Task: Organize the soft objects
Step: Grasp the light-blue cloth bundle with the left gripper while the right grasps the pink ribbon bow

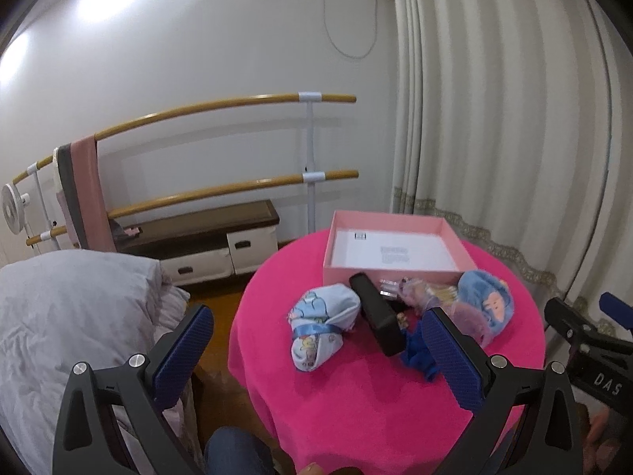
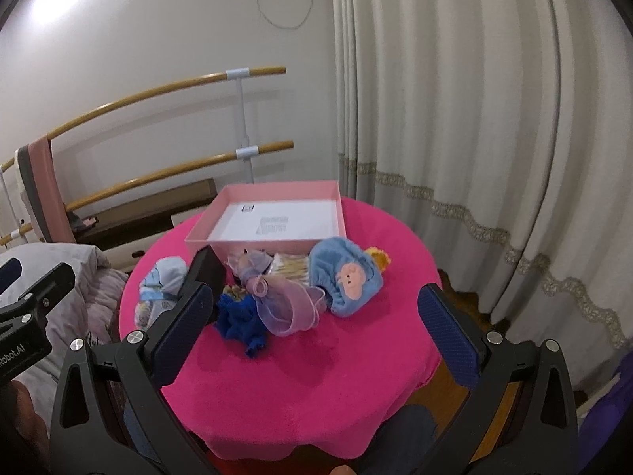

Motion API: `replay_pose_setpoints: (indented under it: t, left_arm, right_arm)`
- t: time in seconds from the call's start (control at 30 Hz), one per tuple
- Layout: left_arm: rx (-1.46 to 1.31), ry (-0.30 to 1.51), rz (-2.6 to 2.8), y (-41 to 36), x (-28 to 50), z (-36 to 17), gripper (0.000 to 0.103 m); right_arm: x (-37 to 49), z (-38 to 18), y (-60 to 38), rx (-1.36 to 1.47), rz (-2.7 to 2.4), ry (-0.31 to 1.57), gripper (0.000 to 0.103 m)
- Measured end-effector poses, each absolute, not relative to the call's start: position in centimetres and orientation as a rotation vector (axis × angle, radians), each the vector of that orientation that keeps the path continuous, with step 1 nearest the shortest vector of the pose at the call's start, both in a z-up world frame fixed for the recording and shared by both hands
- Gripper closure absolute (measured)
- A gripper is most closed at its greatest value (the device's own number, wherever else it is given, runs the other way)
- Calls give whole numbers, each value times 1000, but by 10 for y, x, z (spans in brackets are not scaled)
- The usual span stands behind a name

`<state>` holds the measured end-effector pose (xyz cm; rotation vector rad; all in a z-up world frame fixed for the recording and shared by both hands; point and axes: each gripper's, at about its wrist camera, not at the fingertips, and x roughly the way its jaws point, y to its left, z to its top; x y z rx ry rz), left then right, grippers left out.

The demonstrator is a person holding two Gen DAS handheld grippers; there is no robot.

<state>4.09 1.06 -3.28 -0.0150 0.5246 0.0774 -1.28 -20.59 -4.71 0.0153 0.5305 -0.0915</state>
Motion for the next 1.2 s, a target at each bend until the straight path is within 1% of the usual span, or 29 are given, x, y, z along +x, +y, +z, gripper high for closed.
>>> replay_pose_setpoints:
  t: [0.47, 0.93, 1.0, 1.1, 1.2]
  left_arm:
    - [-47, 662, 112, 36, 120, -82, 0]
    - [-14, 778, 132, 47, 220, -154, 0]
    - [-19, 795, 121, 48, 233, -162, 0]
    - [-22, 821, 102, 48, 249, -172, 0]
    - [-33, 846, 87, 51, 265, -184, 0]
  right_arm:
    - [48, -83, -202, 9, -28, 646, 0]
    - [116, -115, -185, -52, 35, 756, 1]
    - [127, -122, -180, -71, 59, 782, 9]
    - [142, -131, -172, -90, 88, 817, 17]
    - [152, -137, -169, -105, 97, 835, 20]
